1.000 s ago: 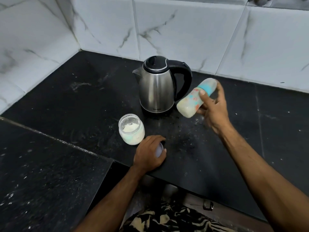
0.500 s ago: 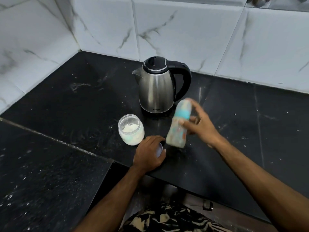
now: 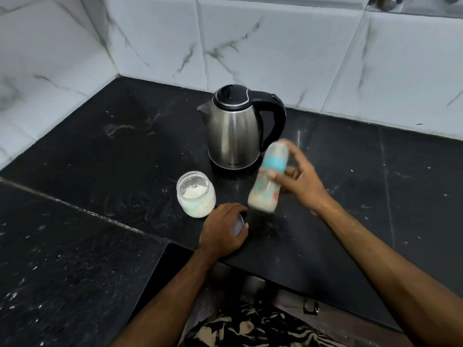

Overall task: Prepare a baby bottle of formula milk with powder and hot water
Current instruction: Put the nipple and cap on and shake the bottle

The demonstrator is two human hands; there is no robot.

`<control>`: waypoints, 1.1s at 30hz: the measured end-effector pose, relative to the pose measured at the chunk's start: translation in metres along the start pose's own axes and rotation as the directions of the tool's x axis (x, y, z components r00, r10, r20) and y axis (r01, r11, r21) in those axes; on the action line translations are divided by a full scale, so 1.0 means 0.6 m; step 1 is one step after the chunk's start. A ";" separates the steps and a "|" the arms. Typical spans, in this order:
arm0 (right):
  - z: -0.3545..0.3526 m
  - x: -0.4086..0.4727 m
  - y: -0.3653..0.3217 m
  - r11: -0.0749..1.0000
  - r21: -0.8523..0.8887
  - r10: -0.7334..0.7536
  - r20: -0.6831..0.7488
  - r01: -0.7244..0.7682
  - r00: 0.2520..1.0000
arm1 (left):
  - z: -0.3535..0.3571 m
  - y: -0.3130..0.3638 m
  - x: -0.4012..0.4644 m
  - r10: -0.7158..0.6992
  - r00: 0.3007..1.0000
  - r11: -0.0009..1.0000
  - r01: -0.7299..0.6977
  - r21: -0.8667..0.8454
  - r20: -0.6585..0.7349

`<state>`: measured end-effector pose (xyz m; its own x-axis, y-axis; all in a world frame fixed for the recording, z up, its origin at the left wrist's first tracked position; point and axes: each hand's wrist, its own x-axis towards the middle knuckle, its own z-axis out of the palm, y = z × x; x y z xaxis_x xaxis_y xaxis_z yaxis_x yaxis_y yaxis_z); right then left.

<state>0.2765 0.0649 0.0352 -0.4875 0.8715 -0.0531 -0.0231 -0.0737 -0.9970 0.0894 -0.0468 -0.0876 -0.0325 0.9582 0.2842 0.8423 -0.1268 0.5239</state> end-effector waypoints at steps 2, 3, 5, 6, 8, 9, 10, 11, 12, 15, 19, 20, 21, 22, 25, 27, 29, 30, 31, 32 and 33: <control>-0.012 0.023 -0.016 0.981 0.183 -0.021 -0.216 0.062 0.976 | 0.001 0.002 -0.003 -0.014 1.000 1.000 0.014 -0.008 -0.023; -0.017 0.031 -0.020 0.958 0.269 -0.018 -0.278 0.096 0.960 | 0.001 0.002 -0.003 -0.013 0.999 1.000 0.012 -0.011 -0.029; -0.014 0.027 -0.016 0.953 0.288 -0.015 -0.250 0.090 0.968 | 0.002 0.002 -0.002 -0.003 0.999 1.000 0.003 -0.013 -0.038; -0.009 0.017 -0.010 0.975 0.219 -0.006 -0.163 0.042 0.987 | 0.002 0.002 -0.001 0.003 0.999 1.000 -0.003 -0.013 -0.038; -0.001 -0.003 0.007 0.999 0.011 0.045 0.070 -0.046 0.997 | 0.000 0.002 0.001 0.015 1.000 1.000 -0.015 -0.005 -0.021; -0.001 -0.007 0.013 0.998 -0.041 0.059 0.128 -0.054 0.990 | -0.001 0.002 0.001 0.019 1.000 1.000 -0.019 0.000 -0.012; -0.003 -0.004 0.012 0.999 -0.036 0.043 0.114 -0.039 0.993 | -0.001 0.002 0.001 0.020 1.000 1.000 -0.020 -0.001 -0.012; -0.005 0.003 0.006 1.000 0.012 0.011 0.034 -0.012 0.999 | -0.001 0.002 0.000 0.018 1.000 1.000 -0.018 -0.005 -0.023; -0.009 0.012 -0.002 0.996 0.085 -0.013 -0.084 0.020 0.996 | 0.000 0.002 -0.001 0.014 0.999 1.000 -0.014 -0.009 -0.036; -0.016 0.030 -0.014 0.967 0.235 -0.046 -0.235 0.103 0.971 | 0.001 0.001 -0.003 -0.004 0.999 1.000 0.004 -0.015 -0.041; 0.009 0.001 0.004 0.999 -0.037 0.005 0.142 0.000 0.990 | 0.003 -0.003 0.001 0.004 0.999 0.999 -0.006 0.050 0.032; 0.010 0.002 0.006 0.998 -0.066 0.007 0.173 0.005 0.985 | 0.003 -0.003 0.001 0.002 0.999 0.999 -0.004 0.051 0.032; 0.010 0.007 0.001 0.999 -0.040 -0.020 0.133 0.025 0.991 | 0.002 -0.002 0.000 -0.006 1.000 0.999 0.005 0.037 0.018; 0.007 0.016 -0.005 0.999 0.026 -0.048 0.026 0.048 0.998 | 0.002 -0.001 -0.001 -0.013 1.000 1.000 0.013 0.018 0.002; -0.010 0.040 -0.023 0.958 0.251 -0.071 -0.260 0.139 0.963 | 0.002 0.001 -0.002 -0.009 1.000 1.000 0.009 -0.006 -0.026; -0.007 0.030 -0.019 0.974 0.190 -0.085 -0.209 0.125 0.974 | 0.001 0.001 -0.001 -0.014 1.000 1.000 0.014 -0.002 -0.018; 0.006 0.004 -0.003 0.998 0.019 -0.060 -0.008 0.060 0.998 | 0.002 -0.002 0.000 -0.007 1.000 1.000 0.007 0.014 0.005; 0.009 -0.006 0.006 0.998 -0.044 -0.034 0.087 0.038 0.996 | 0.002 -0.002 0.001 -0.001 1.000 1.000 0.001 0.026 0.016; 0.010 -0.009 0.012 0.998 -0.061 -0.026 0.121 0.034 0.992 | 0.002 -0.002 0.001 0.001 1.000 0.999 -0.001 0.033 0.022; 0.010 -0.007 0.009 0.999 -0.033 -0.041 0.082 0.044 0.996 | 0.002 -0.001 0.000 -0.002 1.000 1.000 0.002 0.026 0.018; 0.007 0.000 0.004 0.998 0.028 -0.060 -0.026 0.061 0.998 | 0.002 -0.001 0.000 -0.007 1.000 1.000 0.007 0.013 0.003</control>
<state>0.2726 0.0627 0.0332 -0.4622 0.8868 0.0052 -0.0771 -0.0344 -0.9964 0.0895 -0.0467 -0.0887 -0.0363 0.9599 0.2780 0.8489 -0.1171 0.5154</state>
